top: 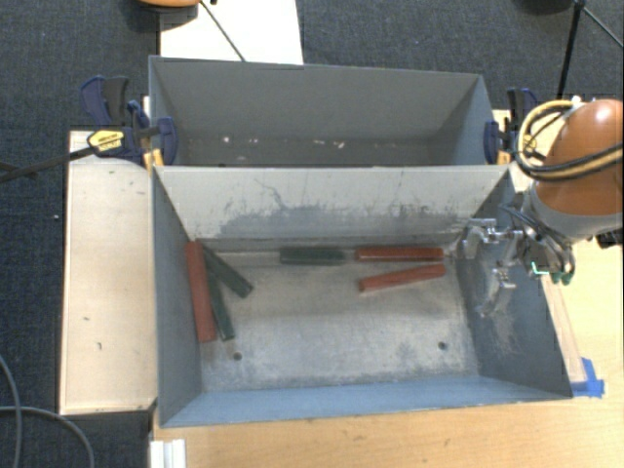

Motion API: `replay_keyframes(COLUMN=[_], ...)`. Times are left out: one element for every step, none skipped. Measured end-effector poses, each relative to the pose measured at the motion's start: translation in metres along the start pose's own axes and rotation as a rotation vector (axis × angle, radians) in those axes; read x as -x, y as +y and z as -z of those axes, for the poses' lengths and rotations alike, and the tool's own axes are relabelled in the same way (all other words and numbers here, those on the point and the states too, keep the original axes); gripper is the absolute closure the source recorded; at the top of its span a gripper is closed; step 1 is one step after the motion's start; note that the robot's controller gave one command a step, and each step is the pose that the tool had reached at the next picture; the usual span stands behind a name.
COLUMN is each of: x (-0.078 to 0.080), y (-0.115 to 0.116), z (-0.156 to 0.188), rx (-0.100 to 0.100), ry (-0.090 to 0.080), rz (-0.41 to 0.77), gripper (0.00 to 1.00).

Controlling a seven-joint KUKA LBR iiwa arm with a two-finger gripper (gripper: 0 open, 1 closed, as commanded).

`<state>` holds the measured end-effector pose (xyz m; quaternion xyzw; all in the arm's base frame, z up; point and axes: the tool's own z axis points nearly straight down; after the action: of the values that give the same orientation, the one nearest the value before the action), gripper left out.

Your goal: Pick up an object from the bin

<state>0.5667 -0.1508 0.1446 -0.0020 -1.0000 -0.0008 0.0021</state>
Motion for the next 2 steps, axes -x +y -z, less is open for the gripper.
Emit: replay_keyframes(x=[0.002, -0.004], y=[0.0, 0.043], z=[0.004, -0.02], rx=[-0.002, -0.003], ry=[-0.007, -0.008], rz=[0.004, 0.086], gripper=[0.0, 0.0])
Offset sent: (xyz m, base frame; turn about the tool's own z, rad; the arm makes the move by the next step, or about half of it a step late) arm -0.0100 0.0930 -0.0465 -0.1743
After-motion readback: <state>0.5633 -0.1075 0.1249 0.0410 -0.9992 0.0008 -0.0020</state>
